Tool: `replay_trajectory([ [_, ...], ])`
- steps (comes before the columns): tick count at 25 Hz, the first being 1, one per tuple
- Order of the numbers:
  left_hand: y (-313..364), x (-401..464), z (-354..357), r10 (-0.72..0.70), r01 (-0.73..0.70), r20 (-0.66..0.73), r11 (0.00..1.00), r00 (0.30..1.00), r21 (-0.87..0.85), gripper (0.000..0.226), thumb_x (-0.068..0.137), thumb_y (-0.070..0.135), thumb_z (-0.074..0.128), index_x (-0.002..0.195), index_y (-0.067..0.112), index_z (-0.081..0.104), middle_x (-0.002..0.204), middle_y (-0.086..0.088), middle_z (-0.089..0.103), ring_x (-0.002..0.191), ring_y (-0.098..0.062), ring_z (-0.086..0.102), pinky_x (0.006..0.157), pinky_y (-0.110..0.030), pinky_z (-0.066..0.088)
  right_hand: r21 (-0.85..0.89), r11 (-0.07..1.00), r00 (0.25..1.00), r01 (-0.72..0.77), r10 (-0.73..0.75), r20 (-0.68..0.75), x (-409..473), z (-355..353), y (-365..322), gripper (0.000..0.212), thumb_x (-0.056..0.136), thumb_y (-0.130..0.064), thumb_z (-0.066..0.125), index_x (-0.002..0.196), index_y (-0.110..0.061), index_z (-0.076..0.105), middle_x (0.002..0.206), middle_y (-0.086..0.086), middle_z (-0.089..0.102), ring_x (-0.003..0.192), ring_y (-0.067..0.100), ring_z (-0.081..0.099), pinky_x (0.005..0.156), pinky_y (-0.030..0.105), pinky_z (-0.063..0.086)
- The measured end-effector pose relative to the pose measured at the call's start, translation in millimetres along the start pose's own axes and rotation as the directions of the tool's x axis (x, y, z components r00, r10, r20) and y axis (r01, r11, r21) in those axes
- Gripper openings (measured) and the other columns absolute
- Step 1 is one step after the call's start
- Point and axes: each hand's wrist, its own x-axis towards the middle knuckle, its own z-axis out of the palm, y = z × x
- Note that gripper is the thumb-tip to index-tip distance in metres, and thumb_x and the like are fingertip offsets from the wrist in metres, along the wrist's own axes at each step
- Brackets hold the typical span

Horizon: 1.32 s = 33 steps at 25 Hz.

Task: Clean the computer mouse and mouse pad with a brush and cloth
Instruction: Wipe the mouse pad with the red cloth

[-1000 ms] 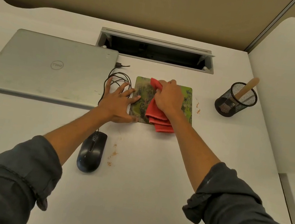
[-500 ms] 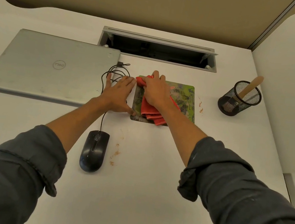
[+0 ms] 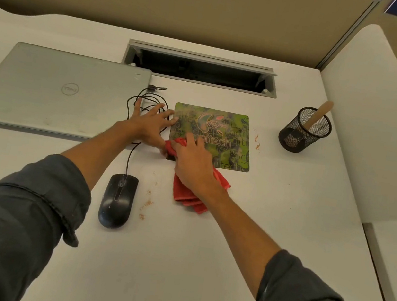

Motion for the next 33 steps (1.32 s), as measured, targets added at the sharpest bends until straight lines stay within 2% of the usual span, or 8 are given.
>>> replay_trajectory([
  [4, 0, 0, -2, -0.017, 0.017, 0.014, 1.0, 1.0, 0.017, 0.115, 0.062, 0.075, 0.066, 0.151, 0.036, 0.005, 0.161, 0.007, -0.004, 0.146, -0.02, -0.016, 0.102, -0.064, -0.025, -0.001, 0.999, 0.999, -0.033, 0.033, -0.014, -14, 1, 15, 0.042, 0.09, -0.019, 0.059, 0.131, -0.026, 0.054, 0.135, 0.009, 0.043, 0.115, 0.033, 0.045, 0.078, 0.042, 0.051],
  [8, 0, 0, -3, -0.014, 0.013, 0.017, 1.0, 1.0, 0.017, 0.111, 0.065, 0.076, 0.063, 0.151, 0.036, 0.006, 0.161, 0.007, -0.004, 0.146, -0.02, -0.016, 0.101, -0.063, -0.026, 0.041, 0.967, 0.967, -0.252, 0.253, -0.021, -40, -2, 69, 0.047, 0.09, -0.015, 0.053, 0.136, -0.024, 0.05, 0.137, 0.01, 0.042, 0.118, 0.035, 0.044, 0.085, 0.045, 0.05],
  [13, 5, -3, 1, -0.019, 0.019, -0.001, 1.0, 1.0, 0.003, 0.116, 0.055, 0.089, 0.04, 0.151, 0.035, 0.005, 0.161, 0.007, -0.003, 0.147, -0.019, -0.014, 0.1, -0.062, -0.028, 0.04, 0.896, 0.893, -0.442, 0.444, -0.074, -45, -14, 105, 0.034, 0.092, -0.019, 0.052, 0.126, -0.014, 0.056, 0.123, 0.013, 0.05, 0.106, 0.033, 0.051, 0.077, 0.041, 0.047],
  [19, 6, -4, 2, -0.021, 0.021, -0.013, 1.0, 1.0, 0.01, 0.121, 0.05, 0.089, 0.039, 0.151, 0.033, 0.003, 0.161, 0.006, -0.004, 0.146, -0.019, -0.016, 0.102, -0.063, -0.026, 0.126, 0.99, 0.996, -0.062, 0.07, -0.059, -6, -11, 60, 0.031, 0.096, -0.028, 0.05, 0.124, -0.019, 0.061, 0.123, 0.007, 0.057, 0.112, 0.028, 0.052, 0.086, 0.04, 0.047],
  [25, 4, -1, 8, -0.012, 0.012, -0.038, 1.0, 0.999, 0.005, 0.116, 0.058, 0.087, 0.048, 0.151, 0.033, 0.004, 0.161, 0.007, -0.004, 0.146, -0.018, -0.017, 0.099, -0.06, -0.029, 0.092, 0.877, 0.864, -0.471, 0.48, -0.149, 14, -17, 105, 0.021, 0.092, -0.017, 0.053, 0.107, -0.006, 0.063, 0.114, 0.015, 0.056, 0.103, 0.034, 0.054, 0.077, 0.041, 0.044],
  [28, 4, 1, 8, -0.011, 0.011, -0.052, 1.0, 0.999, 0.006, 0.114, 0.061, 0.085, 0.051, 0.151, 0.033, 0.004, 0.161, 0.007, -0.004, 0.146, -0.018, -0.017, 0.099, -0.061, -0.03, 0.148, 0.954, 0.942, -0.262, 0.286, -0.175, 51, -23, 89, 0.032, 0.098, -0.026, 0.049, 0.124, -0.011, 0.058, 0.127, 0.012, 0.053, 0.11, 0.031, 0.053, 0.086, 0.04, 0.046],
  [31, 3, 0, 9, -0.016, 0.017, -0.057, 1.0, 0.998, 0.016, 0.113, 0.063, 0.085, 0.051, 0.151, 0.034, 0.004, 0.161, 0.008, -0.004, 0.146, -0.017, -0.016, 0.099, -0.06, -0.03, 0.092, 0.996, 0.998, -0.003, 0.008, -0.056, 76, -14, 64, 0.041, 0.101, -0.033, 0.044, 0.138, -0.018, 0.047, 0.144, 0.008, 0.044, 0.123, 0.03, 0.045, 0.098, 0.042, 0.043],
  [33, 2, 0, 10, -0.018, 0.02, -0.062, 0.999, 0.998, 0.025, 0.113, 0.062, 0.085, 0.05, 0.151, 0.034, 0.003, 0.161, 0.009, -0.005, 0.146, -0.017, -0.017, 0.098, -0.059, -0.03, 0.07, 0.997, 0.999, 0.037, -0.035, -0.027, 81, -8, 66, 0.04, 0.101, -0.032, 0.041, 0.139, -0.022, 0.047, 0.146, 0.006, 0.043, 0.125, 0.031, 0.042, 0.098, 0.043, 0.043],
])
